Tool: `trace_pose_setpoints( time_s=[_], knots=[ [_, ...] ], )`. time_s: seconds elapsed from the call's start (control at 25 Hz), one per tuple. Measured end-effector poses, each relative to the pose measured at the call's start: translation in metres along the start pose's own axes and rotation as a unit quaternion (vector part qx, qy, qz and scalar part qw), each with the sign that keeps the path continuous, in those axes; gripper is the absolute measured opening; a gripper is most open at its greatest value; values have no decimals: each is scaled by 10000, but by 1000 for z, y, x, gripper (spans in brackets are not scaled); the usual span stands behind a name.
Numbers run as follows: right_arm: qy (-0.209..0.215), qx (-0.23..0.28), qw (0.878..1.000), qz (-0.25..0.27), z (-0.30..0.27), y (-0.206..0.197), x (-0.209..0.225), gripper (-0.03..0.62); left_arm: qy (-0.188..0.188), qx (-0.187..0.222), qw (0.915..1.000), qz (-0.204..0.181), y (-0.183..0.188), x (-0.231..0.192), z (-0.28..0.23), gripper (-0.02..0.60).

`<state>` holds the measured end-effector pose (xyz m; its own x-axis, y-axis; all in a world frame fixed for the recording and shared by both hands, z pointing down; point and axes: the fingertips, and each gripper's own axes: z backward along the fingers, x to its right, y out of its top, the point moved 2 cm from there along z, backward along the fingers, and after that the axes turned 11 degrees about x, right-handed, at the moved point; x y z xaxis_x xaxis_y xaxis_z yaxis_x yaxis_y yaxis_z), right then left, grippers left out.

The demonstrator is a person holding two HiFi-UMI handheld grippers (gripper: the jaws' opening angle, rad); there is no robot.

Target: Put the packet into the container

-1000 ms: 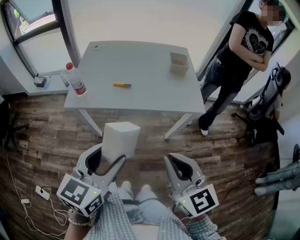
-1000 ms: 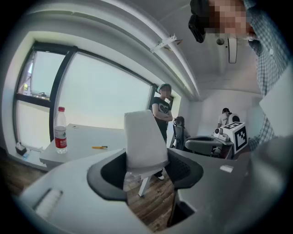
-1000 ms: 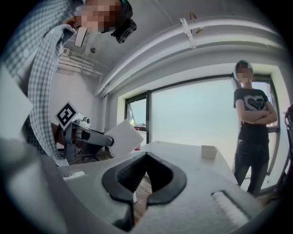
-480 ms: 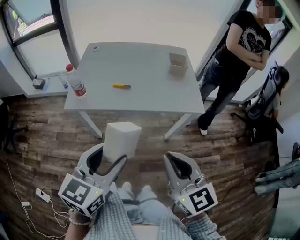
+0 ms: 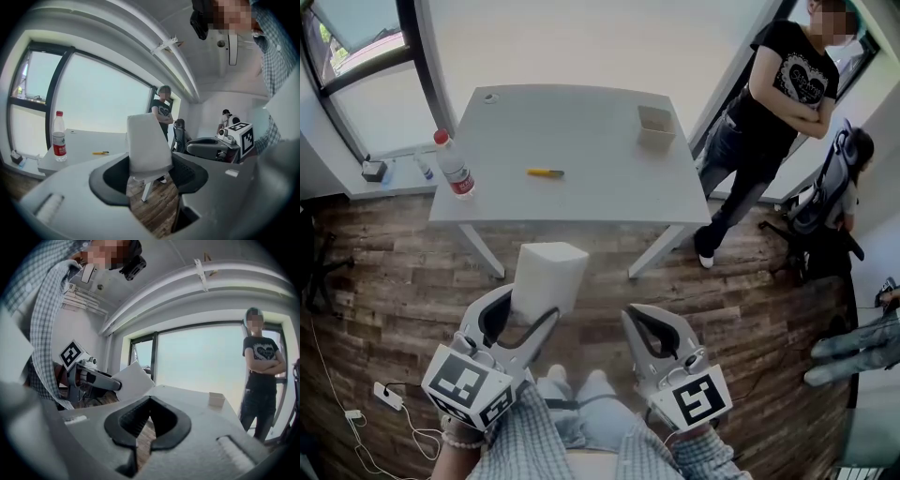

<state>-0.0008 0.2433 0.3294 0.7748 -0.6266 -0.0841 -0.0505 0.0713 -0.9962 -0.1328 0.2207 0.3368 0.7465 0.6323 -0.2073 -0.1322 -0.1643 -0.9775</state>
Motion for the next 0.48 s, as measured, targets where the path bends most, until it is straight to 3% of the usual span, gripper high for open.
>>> trace_pose_setpoints(
  time_s=[0.48],
  knots=[
    [-289, 69, 9995, 130, -2, 1, -23, -2, -266, 1, 9996, -135, -1, -8, 23, 253]
  ],
)
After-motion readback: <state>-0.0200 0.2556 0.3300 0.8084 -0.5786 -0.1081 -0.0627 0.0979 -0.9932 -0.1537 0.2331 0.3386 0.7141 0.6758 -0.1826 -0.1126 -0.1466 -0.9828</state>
